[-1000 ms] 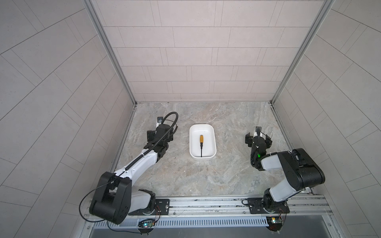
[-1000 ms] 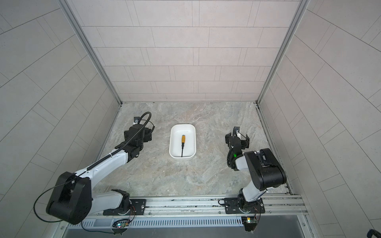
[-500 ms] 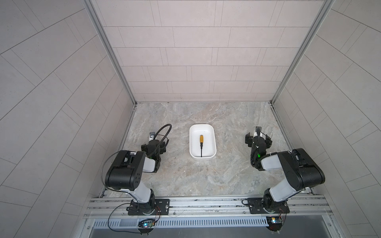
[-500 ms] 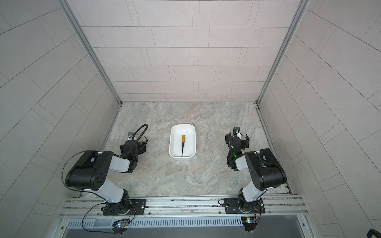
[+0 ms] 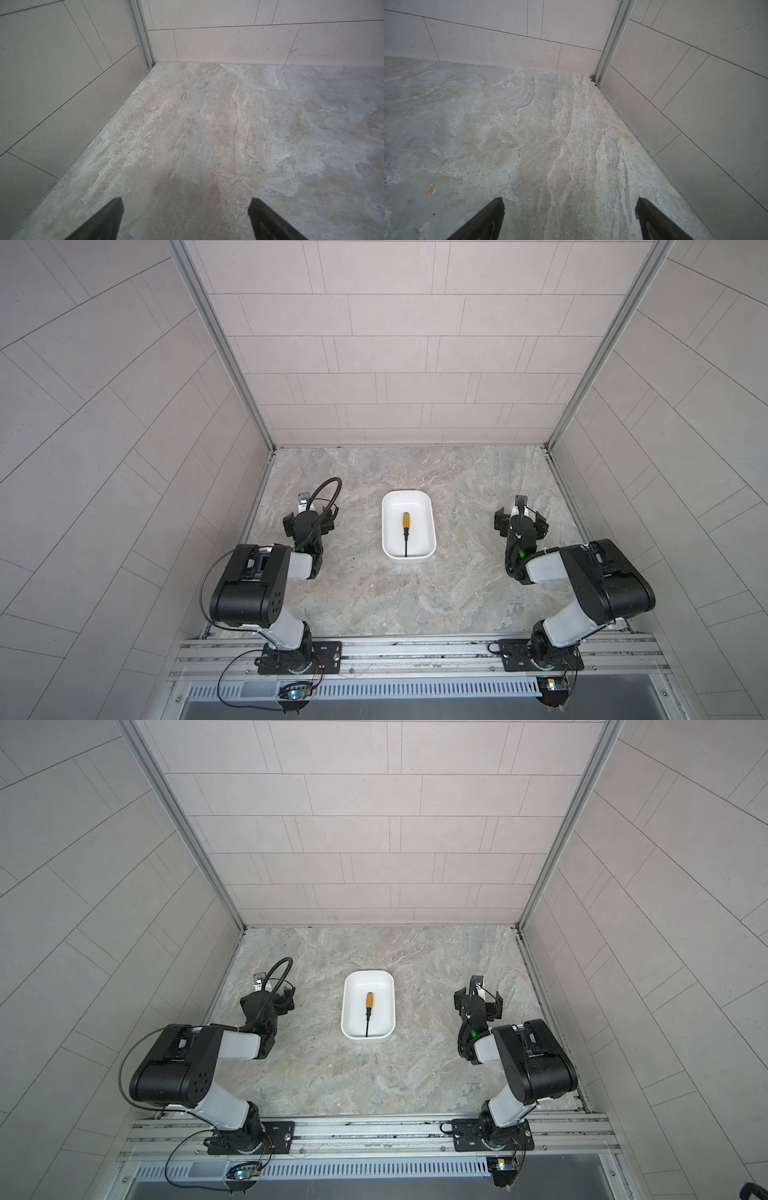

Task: Put the screwdriver in the bin

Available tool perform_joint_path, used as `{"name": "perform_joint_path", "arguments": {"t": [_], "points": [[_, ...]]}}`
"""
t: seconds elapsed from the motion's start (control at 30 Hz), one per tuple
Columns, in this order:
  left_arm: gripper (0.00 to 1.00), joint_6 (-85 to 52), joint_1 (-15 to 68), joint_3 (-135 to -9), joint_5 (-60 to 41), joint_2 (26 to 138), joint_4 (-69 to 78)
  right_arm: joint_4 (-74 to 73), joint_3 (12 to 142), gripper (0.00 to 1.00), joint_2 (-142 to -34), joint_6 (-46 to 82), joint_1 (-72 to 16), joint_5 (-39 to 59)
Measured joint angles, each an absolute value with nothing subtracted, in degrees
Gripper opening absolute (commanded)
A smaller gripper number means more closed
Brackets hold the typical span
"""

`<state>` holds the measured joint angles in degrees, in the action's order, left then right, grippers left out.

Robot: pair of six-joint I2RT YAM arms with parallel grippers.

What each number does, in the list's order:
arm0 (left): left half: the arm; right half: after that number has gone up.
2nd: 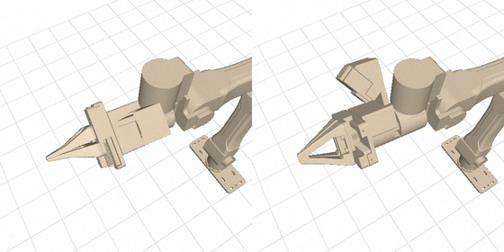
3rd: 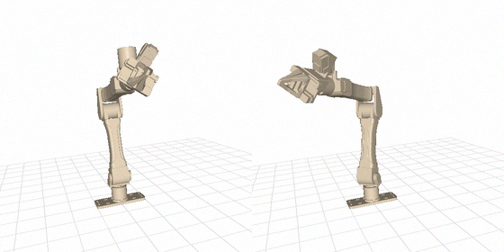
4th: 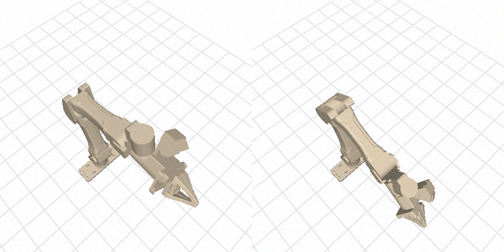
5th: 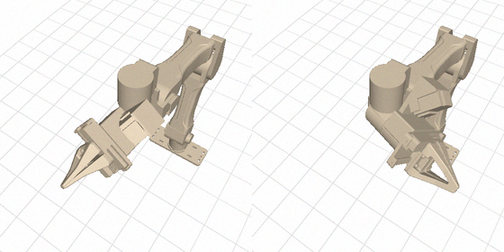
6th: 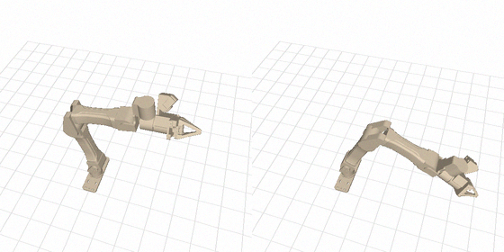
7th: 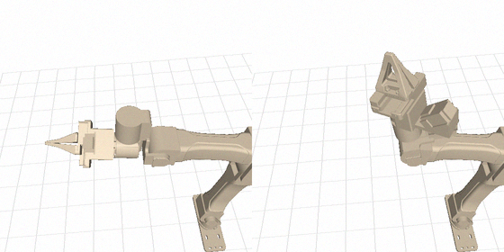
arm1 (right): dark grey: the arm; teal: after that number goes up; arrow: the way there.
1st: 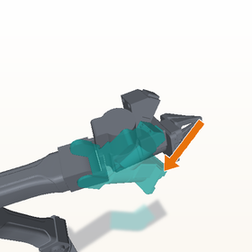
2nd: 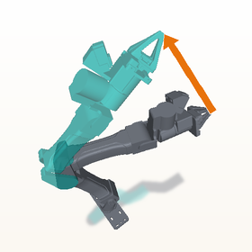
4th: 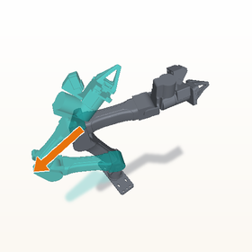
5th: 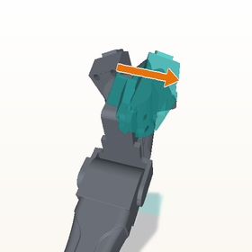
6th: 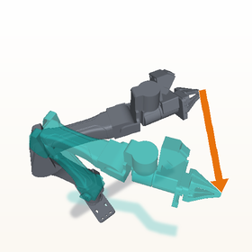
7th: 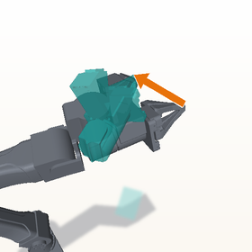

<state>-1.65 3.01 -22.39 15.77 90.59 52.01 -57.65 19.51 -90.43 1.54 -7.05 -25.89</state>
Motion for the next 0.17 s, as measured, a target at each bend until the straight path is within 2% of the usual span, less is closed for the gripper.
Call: {"name": "perform_joint_path", "arguments": {"t": [0.17], "points": [[1.0,-1.61,3.03,-22.39,15.77,90.59,52.05,-57.6,19.59,0.99,-90.43,1.52,-7.05,-25.87]]}}
